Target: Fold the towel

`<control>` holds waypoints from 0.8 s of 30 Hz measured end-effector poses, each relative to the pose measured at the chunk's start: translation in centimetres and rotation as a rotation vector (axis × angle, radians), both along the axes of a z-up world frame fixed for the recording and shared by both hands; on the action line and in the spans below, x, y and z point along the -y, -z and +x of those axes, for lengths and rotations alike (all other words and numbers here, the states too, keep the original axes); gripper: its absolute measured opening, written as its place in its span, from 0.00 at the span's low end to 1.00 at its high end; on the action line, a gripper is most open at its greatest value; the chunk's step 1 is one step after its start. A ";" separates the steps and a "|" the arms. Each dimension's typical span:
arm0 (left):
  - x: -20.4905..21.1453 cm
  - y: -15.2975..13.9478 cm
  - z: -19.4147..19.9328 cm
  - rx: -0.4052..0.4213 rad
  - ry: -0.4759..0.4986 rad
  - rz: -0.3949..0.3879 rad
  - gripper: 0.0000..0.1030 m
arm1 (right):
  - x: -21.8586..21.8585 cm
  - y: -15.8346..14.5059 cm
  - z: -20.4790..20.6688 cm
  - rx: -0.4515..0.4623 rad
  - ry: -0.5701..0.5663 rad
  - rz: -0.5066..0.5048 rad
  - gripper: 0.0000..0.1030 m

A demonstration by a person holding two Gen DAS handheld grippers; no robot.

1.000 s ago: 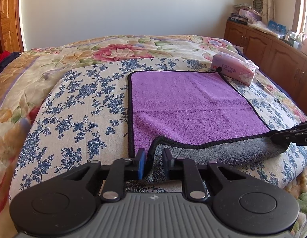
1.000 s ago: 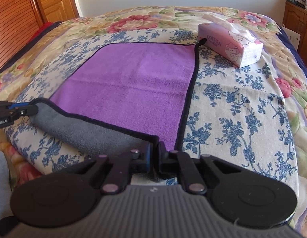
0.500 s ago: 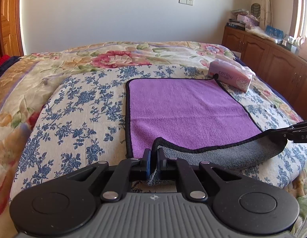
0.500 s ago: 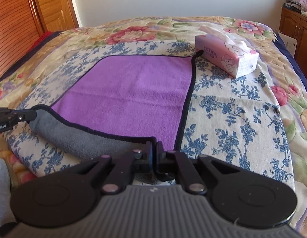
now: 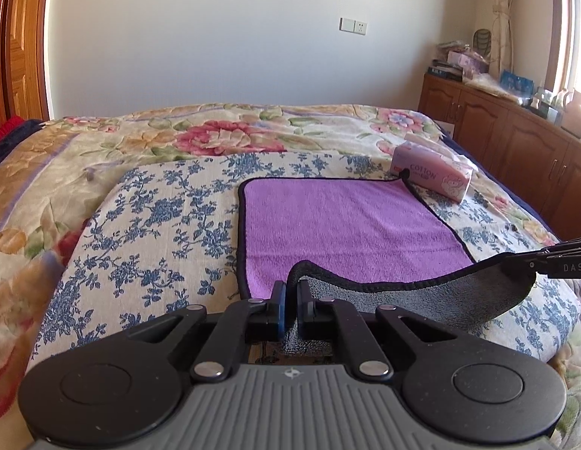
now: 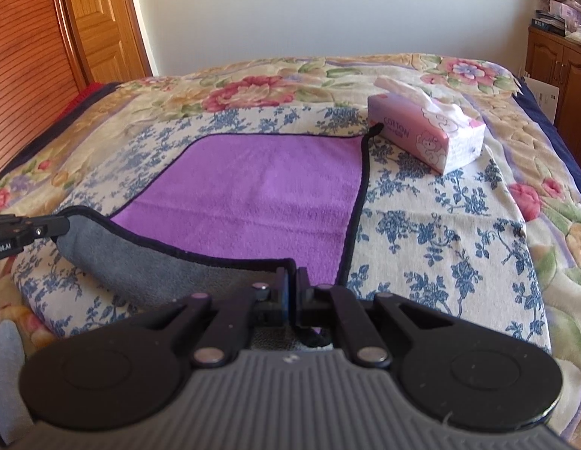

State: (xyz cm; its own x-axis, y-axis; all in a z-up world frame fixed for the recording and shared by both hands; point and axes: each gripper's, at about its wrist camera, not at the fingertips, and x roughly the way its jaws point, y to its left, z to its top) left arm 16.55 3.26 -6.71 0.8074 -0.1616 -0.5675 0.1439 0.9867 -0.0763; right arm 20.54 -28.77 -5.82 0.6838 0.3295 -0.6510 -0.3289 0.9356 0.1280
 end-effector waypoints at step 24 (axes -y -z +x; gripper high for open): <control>0.0 -0.4 2.0 0.031 0.005 -0.013 0.06 | -0.6 -0.9 1.8 0.068 -0.020 -0.004 0.04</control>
